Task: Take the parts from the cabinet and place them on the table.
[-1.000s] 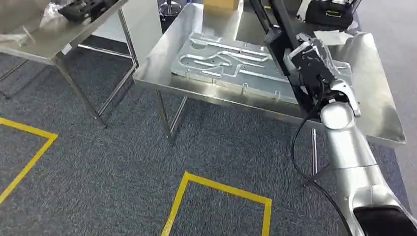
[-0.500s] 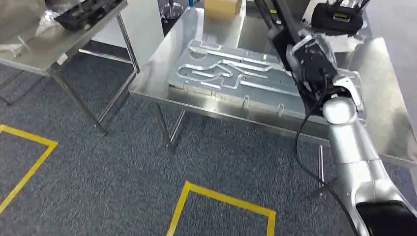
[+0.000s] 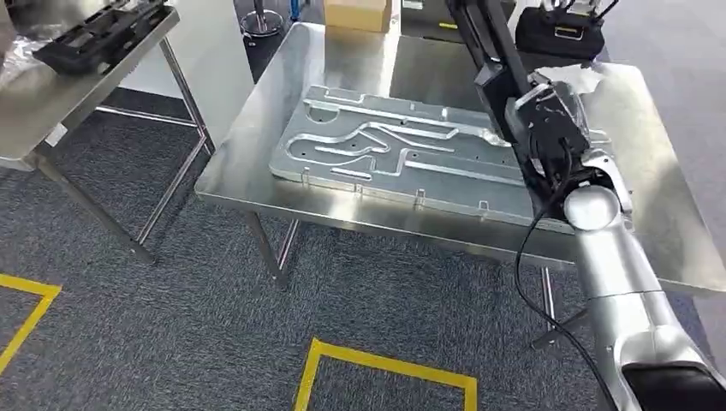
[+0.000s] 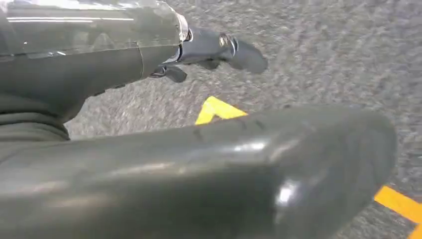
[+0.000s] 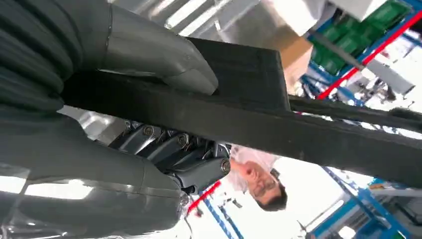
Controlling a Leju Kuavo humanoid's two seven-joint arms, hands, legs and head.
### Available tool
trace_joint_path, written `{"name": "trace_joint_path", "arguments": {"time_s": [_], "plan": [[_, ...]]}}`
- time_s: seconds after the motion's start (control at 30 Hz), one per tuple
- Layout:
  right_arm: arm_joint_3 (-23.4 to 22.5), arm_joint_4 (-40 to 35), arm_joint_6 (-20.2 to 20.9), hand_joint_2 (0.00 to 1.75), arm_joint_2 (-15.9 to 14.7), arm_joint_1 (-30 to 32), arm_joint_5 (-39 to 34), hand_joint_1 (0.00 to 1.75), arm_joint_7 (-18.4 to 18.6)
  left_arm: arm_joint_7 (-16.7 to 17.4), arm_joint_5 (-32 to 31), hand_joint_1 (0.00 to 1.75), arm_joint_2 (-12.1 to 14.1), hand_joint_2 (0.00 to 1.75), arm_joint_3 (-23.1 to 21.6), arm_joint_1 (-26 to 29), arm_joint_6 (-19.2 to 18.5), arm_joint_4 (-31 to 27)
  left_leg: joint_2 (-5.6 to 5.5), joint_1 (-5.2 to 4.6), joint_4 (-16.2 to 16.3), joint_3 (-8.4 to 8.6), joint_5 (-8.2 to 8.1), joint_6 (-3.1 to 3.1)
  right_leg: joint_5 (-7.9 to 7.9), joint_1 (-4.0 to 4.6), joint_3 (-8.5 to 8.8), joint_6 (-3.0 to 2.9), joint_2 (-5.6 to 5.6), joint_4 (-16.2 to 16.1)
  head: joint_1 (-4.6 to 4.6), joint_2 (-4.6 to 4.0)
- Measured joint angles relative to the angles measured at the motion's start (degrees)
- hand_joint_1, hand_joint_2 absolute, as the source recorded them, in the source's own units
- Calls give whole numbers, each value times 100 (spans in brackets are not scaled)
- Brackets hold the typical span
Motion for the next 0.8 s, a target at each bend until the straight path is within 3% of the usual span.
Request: {"name": "trace_joint_path", "arguments": {"time_s": [0.07,0.1,0.13,0.17,0.2,0.23,0.27,0.3,0.33,0.4,0.43,0.5,0.53,0.6,0.63,0.67,0.7,0.73,0.8], "plan": [[-20,-11,-20,175,-48,41,30,175,26,2,-11,0,4,0,-26,2,-20,0,15,-19,0,118,-116,27,-275,0,-570,20,-44,746,-2,0],[-20,-11,-22,175,-77,84,37,175,39,7,-15,0,4,0,-44,5,-22,0,17,-24,0,192,-184,28,-430,1,-773,22,-44,924,0,0],[-22,-11,-22,175,-94,125,50,175,53,9,-17,0,4,0,-55,12,-24,0,20,-29,0,283,-256,30,-465,2,-888,21,-45,890,0,0],[-22,-13,-24,175,-118,152,79,175,57,15,-33,0,4,0,-61,17,-30,0,20,-36,0,381,-331,34,-387,3,-905,2,-45,684,0,0],[-24,-17,-24,175,-133,162,112,175,66,22,-42,0,7,0,-63,16,-35,0,20,-51,0,483,-405,32,-177,8,-857,-20,-46,340,0,0],[-35,-22,-26,175,-166,159,142,175,72,24,-52,0,9,0,-74,11,-42,0,20,-68,-2,595,-491,29,172,27,-771,-62,-52,-114,0,0],[-52,-35,-26,175,-188,164,162,175,77,24,-55,0,9,0,-81,22,-52,0,19,-68,-35,627,-583,16,834,71,-698,-156,-95,-612,0,0],[-63,-31,-35,175,-201,172,199,175,79,33,-57,0,-2,0,-92,1,-61,0,18,-87,4,758,-638,-33,972,131,-727,-179,-75,-650,-18,0],[-68,-35,-37,175,-221,179,258,175,107,37,-61,0,2,0,-103,-22,-70,0,10,-79,-61,773,-672,-74,907,153,-668,-214,-86,-688,24,0],[-72,-55,-33,175,-247,185,321,175,133,44,-72,0,2,0,-125,-5,-87,0,27,-75,-93,879,-637,-140,855,158,-590,-283,-71,-774,20,0],[-74,-61,-35,175,-253,192,356,175,138,44,-72,0,4,0,-142,-21,-94,0,24,-104,-24,866,-629,-178,842,97,-485,-309,-48,-822,13,0],[-72,-68,-35,175,-253,197,448,175,144,42,-74,0,17,0,-164,-35,-105,0,70,-77,624,523,-593,-210,749,82,-314,-367,-51,-875,11,0],[-74,-59,-35,175,-253,207,479,175,153,42,-74,0,20,0,-170,-45,-111,0,76,-63,1062,231,-695,-235,683,83,-248,-382,-51,-875,13,0],[-72,-33,-31,175,-253,269,555,175,157,44,-74,0,26,0,-184,-41,-114,0,92,-58,1647,-276,-1147,-269,540,83,-92,-386,-42,-875,11,0],[-63,-11,-24,175,-242,308,581,175,157,44,-74,0,28,0,-194,-36,-114,0,99,-58,1678,-407,-1303,-275,470,81,4,-380,-33,-875,11,0],[-63,11,-15,175,-240,334,612,175,157,44,-74,0,33,0,-199,-35,-114,0,108,-58,1533,-454,-1307,-271,388,80,107,-371,-21,-875,13,0],[-63,35,-6,175,-240,345,634,175,157,48,-70,0,37,0,-199,-35,-111,0,114,-57,1216,-437,-1132,-262,308,78,220,-357,-21,-870,11,0],[-63,66,2,175,-240,343,649,175,155,48,-70,0,48,0,-201,-28,-105,0,114,-58,759,-381,-720,-245,223,78,336,-338,-15,-860,11,0],[-63,133,13,175,-230,343,664,175,142,52,-66,0,63,0,-203,10,-83,2,114,-81,-106,-427,397,-195,52,111,433,-280,-5,-754,11,0]]}}
